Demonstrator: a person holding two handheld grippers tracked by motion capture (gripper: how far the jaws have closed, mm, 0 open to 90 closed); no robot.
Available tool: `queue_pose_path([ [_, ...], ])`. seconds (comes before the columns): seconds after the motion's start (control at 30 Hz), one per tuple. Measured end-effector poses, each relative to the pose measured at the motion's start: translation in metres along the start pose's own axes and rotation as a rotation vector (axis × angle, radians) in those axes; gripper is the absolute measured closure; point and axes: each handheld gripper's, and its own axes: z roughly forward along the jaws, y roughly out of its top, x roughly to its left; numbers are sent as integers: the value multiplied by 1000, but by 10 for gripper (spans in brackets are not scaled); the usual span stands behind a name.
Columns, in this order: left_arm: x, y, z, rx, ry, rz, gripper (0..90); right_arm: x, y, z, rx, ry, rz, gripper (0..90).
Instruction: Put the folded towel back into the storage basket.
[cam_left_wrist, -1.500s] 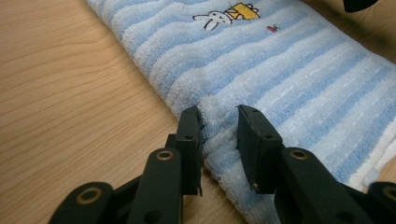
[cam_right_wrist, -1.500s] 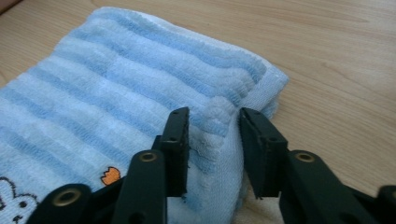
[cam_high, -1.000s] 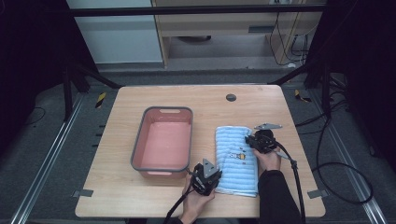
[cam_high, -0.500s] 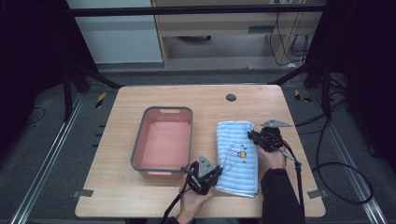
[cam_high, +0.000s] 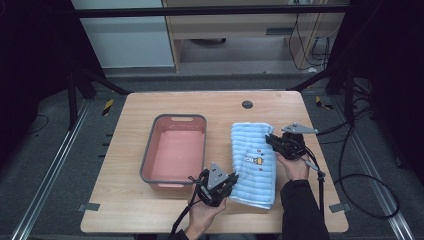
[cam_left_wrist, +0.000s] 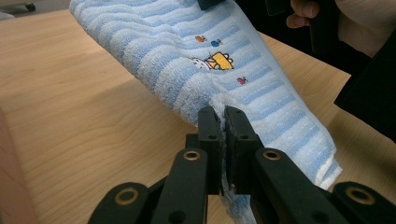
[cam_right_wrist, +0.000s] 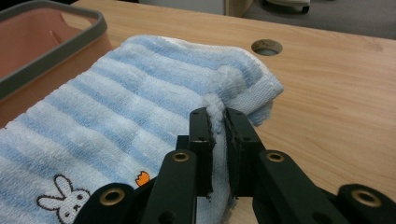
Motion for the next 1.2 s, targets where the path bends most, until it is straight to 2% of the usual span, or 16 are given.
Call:
queue_pose_path([
  [0.13, 1, 6, -6, -14, 3, 6, 859, 3, 7, -7, -28, -1, -11, 822],
  [0.23, 0, 11, -10, -18, 10, 27, 859, 8, 15, -13, -48, -6, -20, 822],
  [0.63, 1, 33, -29, -61, 39, 54, 859, 24, 40, -26, -112, -7, -50, 824],
  [0.93, 4, 45, -42, -87, 50, 68, 859, 33, 58, -37, -148, -8, -58, 824],
  [1.2, 14, 55, -55, -106, 58, 61, 859, 43, 75, -42, -175, -7, -73, 825],
])
